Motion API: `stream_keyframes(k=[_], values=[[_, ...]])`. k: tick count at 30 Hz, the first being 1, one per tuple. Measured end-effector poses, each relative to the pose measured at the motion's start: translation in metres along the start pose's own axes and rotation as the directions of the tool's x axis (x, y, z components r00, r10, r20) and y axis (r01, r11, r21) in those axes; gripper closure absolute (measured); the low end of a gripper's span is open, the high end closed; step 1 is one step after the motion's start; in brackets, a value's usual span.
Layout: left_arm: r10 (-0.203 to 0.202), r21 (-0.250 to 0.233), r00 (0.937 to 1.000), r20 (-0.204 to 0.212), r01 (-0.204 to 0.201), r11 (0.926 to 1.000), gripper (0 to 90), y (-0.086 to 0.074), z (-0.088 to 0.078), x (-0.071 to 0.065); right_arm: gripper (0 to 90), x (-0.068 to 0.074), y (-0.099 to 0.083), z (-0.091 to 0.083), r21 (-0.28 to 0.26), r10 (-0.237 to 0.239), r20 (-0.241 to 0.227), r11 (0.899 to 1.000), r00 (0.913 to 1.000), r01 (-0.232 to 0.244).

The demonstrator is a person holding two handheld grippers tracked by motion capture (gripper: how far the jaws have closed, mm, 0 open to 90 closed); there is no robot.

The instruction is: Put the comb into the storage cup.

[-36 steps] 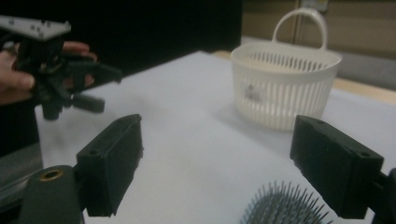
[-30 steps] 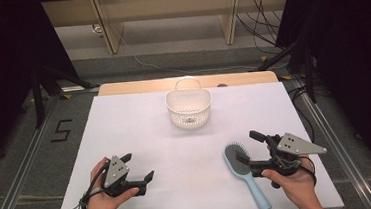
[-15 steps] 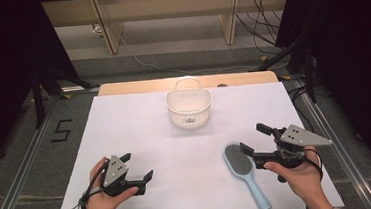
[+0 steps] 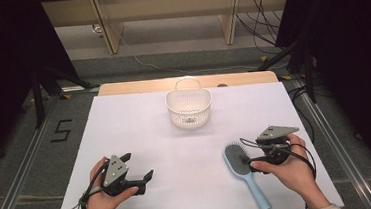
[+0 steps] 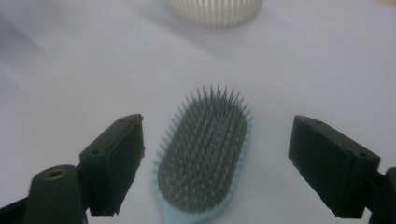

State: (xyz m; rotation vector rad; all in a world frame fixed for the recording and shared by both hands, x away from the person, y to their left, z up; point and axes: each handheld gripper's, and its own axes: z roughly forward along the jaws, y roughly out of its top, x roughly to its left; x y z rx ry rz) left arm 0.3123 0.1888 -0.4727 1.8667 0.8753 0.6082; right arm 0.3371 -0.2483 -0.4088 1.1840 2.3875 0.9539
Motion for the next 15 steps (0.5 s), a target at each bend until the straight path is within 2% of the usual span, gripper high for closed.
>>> stream_keyframes(k=[2, 5, 6, 7, 10, 11, 12, 13, 14, 15], values=[[0.002, 0.001, 1.0, 0.003, -0.002, 1.0, 7.3, 0.0, 0.0, 0.0, 19.3, 0.0, 0.0, 0.004, 0.067, -0.001, 0.002, 0.998, 1.0, 0.0], [0.003, 0.003, 1.0, 0.006, -0.003, 1.0, 7.3, 0.0, 0.0, 0.0, 19.2, 0.001, -0.001, 0.008, 0.195, 0.004, 0.009, 0.981, 1.0, -0.006], [0.003, 0.003, 1.0, 0.006, -0.003, 1.0, 7.3, 0.0, 0.0, 0.0, 19.3, 0.002, -0.002, 0.01, 0.224, 0.007, 0.0, 0.975, 1.0, -0.007], [0.003, 0.003, 1.0, 0.006, -0.003, 1.0, 7.3, 0.0, 0.0, 0.0, 19.3, 0.002, -0.002, 0.01, 0.224, 0.007, 0.0, 0.975, 1.0, -0.007], [0.004, 0.002, 1.0, 0.004, -0.004, 1.0, 7.3, 0.0, 0.0, 0.0, 20.2, 0.004, -0.005, 0.016, 0.31, 0.021, -0.03, 0.951, 0.9993, -0.01], [0.004, 0.002, 1.0, 0.005, -0.004, 1.0, 7.3, 0.0, 0.0, 0.0, 21.4, 0.006, -0.007, 0.02, 0.354, 0.02, -0.043, 0.935, 0.9989, -0.003], [0.005, 0.002, 1.0, 0.004, -0.005, 1.0, 7.3, 0.0, 0.0, 0.0, 21.4, 0.006, -0.007, 0.02, 0.354, 0.02, -0.043, 0.935, 0.9989, -0.003], [0.004, 0.001, 1.0, 0.006, -0.004, 1.0, 7.3, 0.001, 0.0, 0.0, 23.0, 0.007, -0.008, 0.023, 0.398, 0.03, -0.048, 0.917, 0.9984, -0.008], [0.005, 0.001, 1.0, 0.006, -0.005, 1.0, 7.3, 0.001, 0.0, 0.0, 22.5, 0.008, -0.009, 0.025, 0.414, 0.032, -0.05, 0.91, 0.9982, -0.008], [0.004, 0.001, 1.0, 0.007, -0.004, 1.0, 7.3, 0.001, 0.0, 0.0, 22.4, 0.009, -0.011, 0.027, 0.438, 0.038, -0.06, 0.899, 0.9975, -0.008]])
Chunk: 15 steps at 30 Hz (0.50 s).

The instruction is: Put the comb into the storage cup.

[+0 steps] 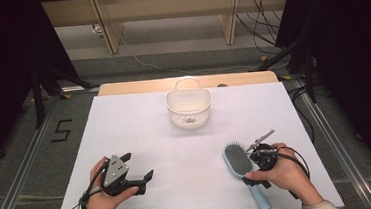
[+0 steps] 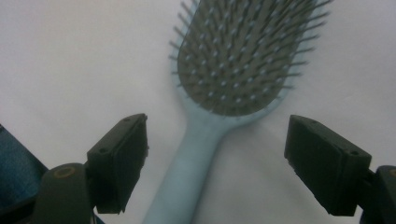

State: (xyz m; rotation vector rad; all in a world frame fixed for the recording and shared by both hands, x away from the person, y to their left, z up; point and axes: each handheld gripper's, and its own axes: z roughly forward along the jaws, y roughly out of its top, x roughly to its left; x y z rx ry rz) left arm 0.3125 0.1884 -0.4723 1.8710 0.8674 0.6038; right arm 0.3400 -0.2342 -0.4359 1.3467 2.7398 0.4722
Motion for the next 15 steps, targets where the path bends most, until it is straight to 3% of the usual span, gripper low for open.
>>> stream_keyframes(k=[4, 9, 15], values=[[0.001, 0.0, 1.0, 0.002, -0.001, 1.0, 7.4, 0.0, 0.0, 0.0, 22.4, 0.003, 0.0, 0.012, 0.072, 0.005, -0.008, 0.997, 1.0, -0.004], [0.001, 0.0, 1.0, 0.003, -0.001, 1.0, 7.4, 0.0, 0.0, 0.0, 26.4, 0.007, 0.003, 0.021, 0.113, 0.007, -0.001, 0.994, 1.0, -0.007], [0.001, -0.001, 1.0, 0.0, -0.001, 1.0, 7.4, 0.0, 0.0, 0.0, 30.3, 0.01, 0.006, 0.026, 0.157, 0.06, 0.021, 0.986, 0.998, -0.062]])
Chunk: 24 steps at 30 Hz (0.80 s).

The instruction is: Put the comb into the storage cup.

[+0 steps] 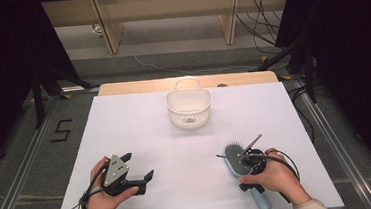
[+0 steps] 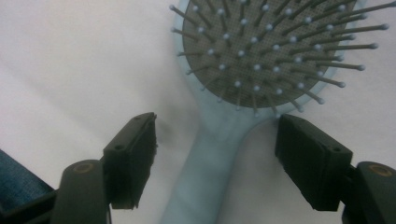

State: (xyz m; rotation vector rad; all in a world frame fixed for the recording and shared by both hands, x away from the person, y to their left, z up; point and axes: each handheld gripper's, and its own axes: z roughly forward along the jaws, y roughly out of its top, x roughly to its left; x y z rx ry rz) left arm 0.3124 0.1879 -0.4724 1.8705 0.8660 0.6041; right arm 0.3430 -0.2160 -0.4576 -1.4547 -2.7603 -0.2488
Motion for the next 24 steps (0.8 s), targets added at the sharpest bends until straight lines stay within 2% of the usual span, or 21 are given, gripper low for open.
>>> stream_keyframes(k=[4, 9, 16, 24], values=[[0.002, 0.0, 1.0, 0.002, -0.002, 1.0, 7.4, 0.0, 0.0, 0.0, 34.2, 0.004, 0.002, 0.001, 0.01, 0.008, 0.038, 1.0, 0.9992, -0.008], [0.001, -0.001, 1.0, 0.002, -0.001, 1.0, 7.5, 0.0, 0.0, 0.0, 41.6, 0.009, 0.004, 0.002, 0.024, 0.002, 0.108, 1.0, 0.9942, -0.004], [0.003, 0.001, 1.0, 0.006, -0.003, 1.0, 7.5, 0.0, 0.001, 0.0, 52.9, 0.013, 0.006, 0.001, 0.048, 0.006, 0.119, 0.999, 0.9929, -0.012], [0.002, 0.002, 1.0, 0.004, -0.002, 1.0, 7.5, 0.0, 0.001, 0.0, 59.1, 0.011, 0.008, 0.0, 0.059, 0.038, 0.112, 0.997, 0.993, -0.045]])
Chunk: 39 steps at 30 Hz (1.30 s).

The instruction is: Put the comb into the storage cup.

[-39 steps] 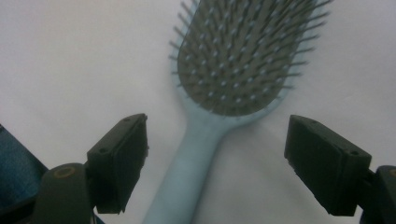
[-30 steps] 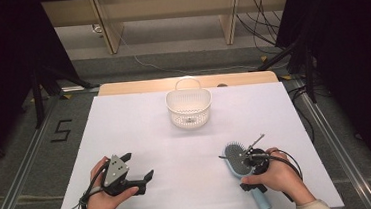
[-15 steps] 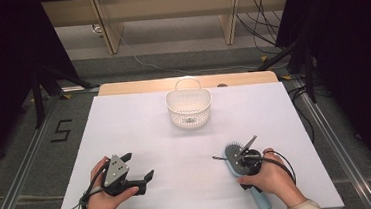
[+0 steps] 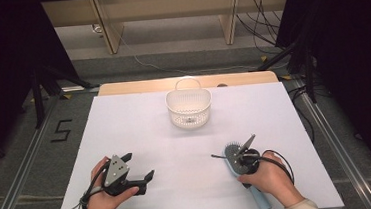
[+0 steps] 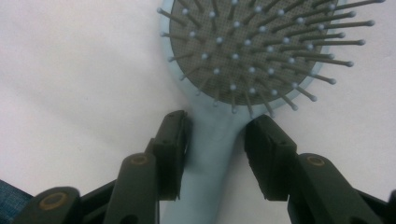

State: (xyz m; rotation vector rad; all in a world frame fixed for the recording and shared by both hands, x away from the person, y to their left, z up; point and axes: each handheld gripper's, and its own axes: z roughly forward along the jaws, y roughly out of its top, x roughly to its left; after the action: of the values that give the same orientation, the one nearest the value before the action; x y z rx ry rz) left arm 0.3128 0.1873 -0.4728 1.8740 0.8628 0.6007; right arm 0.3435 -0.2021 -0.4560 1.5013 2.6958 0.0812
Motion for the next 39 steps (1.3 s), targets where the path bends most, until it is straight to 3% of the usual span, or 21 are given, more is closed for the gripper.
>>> stream_keyframes(k=[14, 39], values=[[0.002, 0.002, 1.0, 0.002, -0.002, 1.0, 7.5, 0.0, 0.0001, -0.0001, 62.8, 0.0021, 0.003, 0.0002, 0.026, 0.024, 0.01, 0.999, 0.9997, -0.025], [0.004, -0.001, 1.0, 0.003, -0.004, 1.0, 7.5, 0.0003, 0.0002, -0.0001, 70.3, -0.0005, 0.0015, -0.0003, 0.017, 0.055, 0.007, 0.998, 0.9985, -0.055]])
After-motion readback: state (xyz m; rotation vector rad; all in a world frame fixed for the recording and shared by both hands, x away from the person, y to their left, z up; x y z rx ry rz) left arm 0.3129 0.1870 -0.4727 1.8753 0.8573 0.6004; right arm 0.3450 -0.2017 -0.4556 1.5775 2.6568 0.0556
